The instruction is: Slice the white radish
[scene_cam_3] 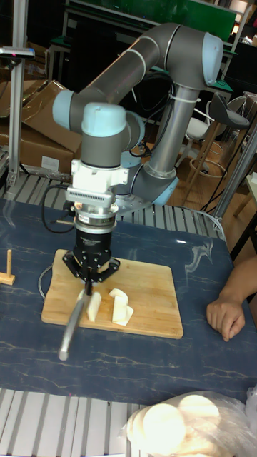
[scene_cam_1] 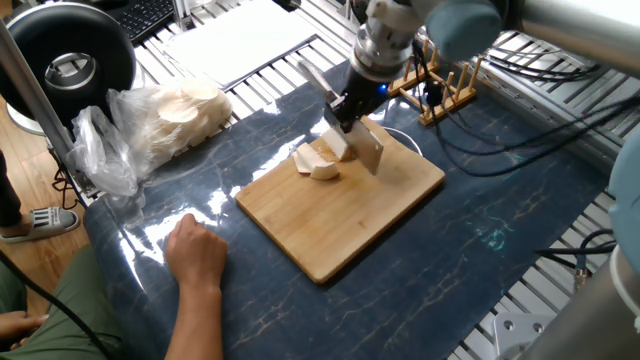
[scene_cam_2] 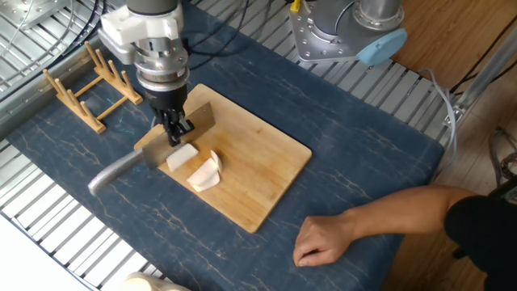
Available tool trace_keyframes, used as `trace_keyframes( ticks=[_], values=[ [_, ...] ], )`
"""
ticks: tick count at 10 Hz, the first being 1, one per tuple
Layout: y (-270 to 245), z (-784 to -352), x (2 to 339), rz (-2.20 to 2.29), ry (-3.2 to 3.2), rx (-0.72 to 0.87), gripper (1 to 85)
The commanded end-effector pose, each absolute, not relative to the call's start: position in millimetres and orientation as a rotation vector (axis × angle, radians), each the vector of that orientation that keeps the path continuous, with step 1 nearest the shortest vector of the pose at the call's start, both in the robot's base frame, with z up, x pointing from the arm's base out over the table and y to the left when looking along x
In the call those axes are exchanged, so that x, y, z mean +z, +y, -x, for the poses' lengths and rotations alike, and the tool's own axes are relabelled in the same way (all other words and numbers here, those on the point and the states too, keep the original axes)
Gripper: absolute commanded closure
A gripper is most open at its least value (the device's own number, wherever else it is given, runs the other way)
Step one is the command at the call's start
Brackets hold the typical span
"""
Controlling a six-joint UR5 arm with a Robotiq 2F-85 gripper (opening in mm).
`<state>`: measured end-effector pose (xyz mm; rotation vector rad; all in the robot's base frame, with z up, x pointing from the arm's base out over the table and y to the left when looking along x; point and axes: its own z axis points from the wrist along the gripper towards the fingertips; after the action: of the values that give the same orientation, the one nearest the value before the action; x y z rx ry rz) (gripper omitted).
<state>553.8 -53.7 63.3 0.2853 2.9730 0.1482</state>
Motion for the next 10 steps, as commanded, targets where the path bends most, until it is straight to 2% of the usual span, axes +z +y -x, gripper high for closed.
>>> trace_keyframes(
  ticks=[1, 10],
  values=[
    [-66, -538, 83, -0.315, 3.073, 0.002, 84.7],
    [-67, -539, 96, -0.358, 3.107, -0.023, 84.7]
  ],
)
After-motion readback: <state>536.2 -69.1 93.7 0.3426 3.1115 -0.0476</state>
